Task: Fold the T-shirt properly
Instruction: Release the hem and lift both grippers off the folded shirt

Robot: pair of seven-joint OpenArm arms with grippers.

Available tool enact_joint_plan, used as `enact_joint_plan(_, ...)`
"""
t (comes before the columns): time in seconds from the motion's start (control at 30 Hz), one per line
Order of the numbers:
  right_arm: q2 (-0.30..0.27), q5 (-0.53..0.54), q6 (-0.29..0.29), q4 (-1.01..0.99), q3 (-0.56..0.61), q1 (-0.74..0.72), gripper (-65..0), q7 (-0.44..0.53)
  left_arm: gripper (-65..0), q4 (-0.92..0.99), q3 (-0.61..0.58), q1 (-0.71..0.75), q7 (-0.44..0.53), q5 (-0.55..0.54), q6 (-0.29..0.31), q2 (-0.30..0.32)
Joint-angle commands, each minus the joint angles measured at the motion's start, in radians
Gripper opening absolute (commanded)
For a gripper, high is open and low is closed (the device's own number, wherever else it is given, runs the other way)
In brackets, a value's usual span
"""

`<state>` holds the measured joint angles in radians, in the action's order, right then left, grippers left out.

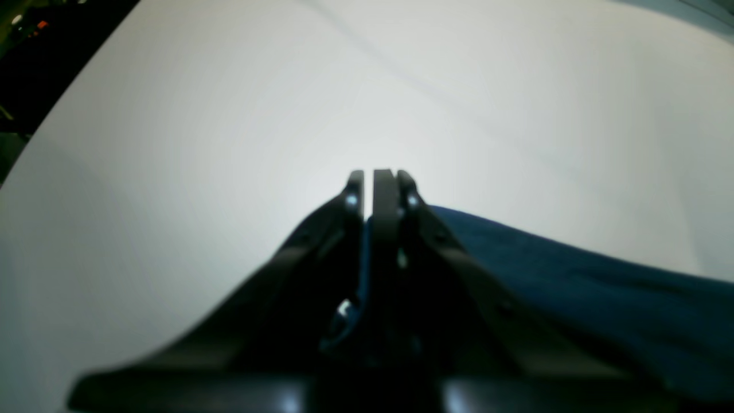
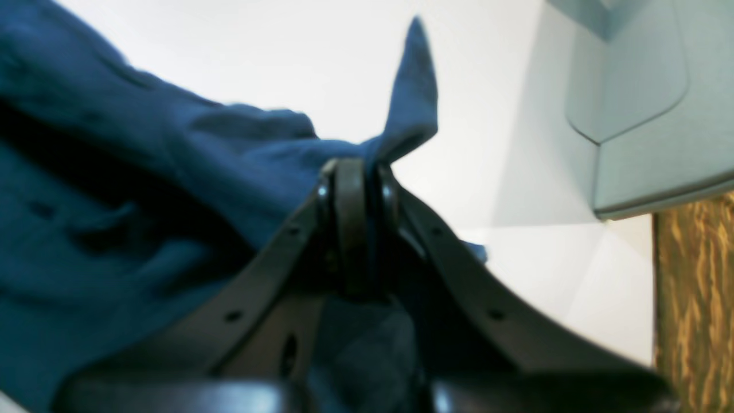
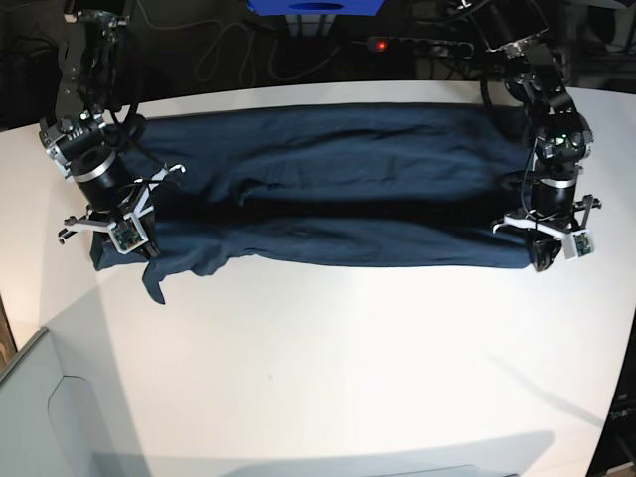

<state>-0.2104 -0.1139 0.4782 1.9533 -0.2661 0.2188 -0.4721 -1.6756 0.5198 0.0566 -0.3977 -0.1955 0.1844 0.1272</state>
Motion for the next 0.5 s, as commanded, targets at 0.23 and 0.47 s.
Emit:
enact_joint_plan(0.23,-0.008,0.006,0.000,0.018,-0.025,0.080,-64.9,0.017,-65.0,-0.100,0.004,0.053,0.032,-0.009,0.000,0.010)
enact_joint_plan(0.47,-0.013,0.004,0.007,0.014,-0.031,0.126,-64.9,0.014,-65.0,-0.082,0.004,0.088,0.033,-0.009,0.000,0.044)
